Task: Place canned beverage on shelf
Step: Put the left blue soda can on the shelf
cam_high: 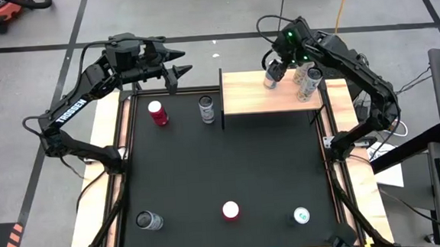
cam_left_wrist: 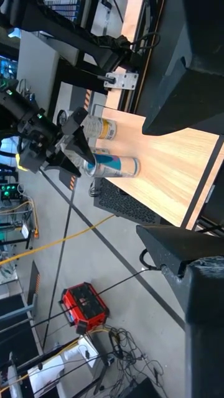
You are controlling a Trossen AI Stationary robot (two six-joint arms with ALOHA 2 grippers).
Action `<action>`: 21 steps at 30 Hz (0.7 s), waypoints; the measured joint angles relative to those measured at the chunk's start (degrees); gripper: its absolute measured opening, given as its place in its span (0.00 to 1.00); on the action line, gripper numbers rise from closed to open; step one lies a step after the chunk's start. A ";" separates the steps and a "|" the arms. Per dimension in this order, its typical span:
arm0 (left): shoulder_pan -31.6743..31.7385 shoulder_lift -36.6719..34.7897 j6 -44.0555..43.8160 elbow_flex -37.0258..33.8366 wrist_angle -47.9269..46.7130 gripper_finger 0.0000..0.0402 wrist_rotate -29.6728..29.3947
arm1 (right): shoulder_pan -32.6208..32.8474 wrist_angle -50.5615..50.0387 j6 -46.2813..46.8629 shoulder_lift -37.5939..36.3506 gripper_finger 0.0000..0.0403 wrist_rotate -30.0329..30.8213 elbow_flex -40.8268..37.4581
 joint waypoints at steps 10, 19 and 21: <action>0.00 0.00 0.00 0.00 0.00 0.62 0.00 | -0.09 -2.03 0.09 -0.22 0.62 5.51 0.04; 0.00 0.00 -0.01 0.00 -0.02 0.62 0.00 | -0.51 -3.45 0.99 -0.75 0.62 5.48 0.09; 0.00 0.00 -0.02 0.00 -0.02 0.62 0.00 | -0.59 -3.92 1.16 -1.09 0.62 5.54 0.09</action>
